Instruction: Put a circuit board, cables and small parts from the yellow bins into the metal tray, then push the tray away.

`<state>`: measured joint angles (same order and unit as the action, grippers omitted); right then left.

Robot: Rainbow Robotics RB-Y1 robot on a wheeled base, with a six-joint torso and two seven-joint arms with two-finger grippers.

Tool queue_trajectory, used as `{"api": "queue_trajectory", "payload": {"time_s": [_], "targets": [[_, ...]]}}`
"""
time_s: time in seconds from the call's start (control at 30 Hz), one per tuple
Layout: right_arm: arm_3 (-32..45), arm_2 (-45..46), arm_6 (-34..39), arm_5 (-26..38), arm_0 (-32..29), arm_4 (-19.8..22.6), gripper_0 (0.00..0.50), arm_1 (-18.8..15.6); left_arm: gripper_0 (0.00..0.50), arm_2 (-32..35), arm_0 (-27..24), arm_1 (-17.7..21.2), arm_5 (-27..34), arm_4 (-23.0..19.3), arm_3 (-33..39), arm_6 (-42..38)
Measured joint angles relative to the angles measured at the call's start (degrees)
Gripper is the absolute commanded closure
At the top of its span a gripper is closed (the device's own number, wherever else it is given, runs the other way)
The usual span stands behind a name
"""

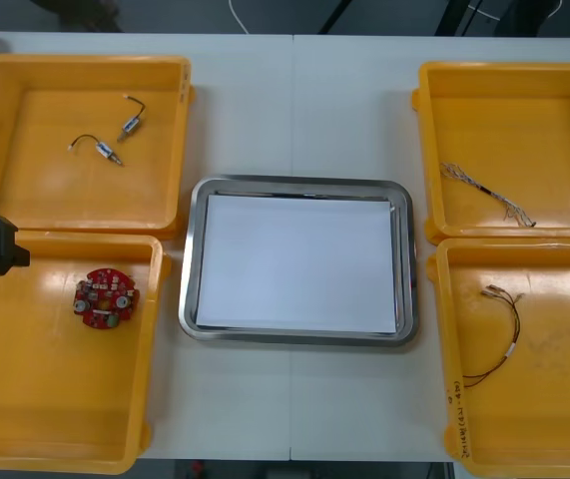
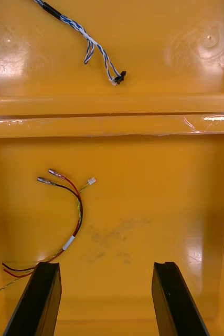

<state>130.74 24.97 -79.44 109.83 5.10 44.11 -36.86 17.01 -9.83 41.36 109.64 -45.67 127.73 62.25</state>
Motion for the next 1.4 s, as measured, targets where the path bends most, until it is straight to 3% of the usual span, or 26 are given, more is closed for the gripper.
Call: {"api": "queue_trajectory", "payload": {"time_s": [1.4], "targets": [[0.0,0.0,0.0,0.0,0.0,0.0,0.0,0.0,0.0,0.0,0.0,0.0,0.0,0.0,0.0,0.0]]}}
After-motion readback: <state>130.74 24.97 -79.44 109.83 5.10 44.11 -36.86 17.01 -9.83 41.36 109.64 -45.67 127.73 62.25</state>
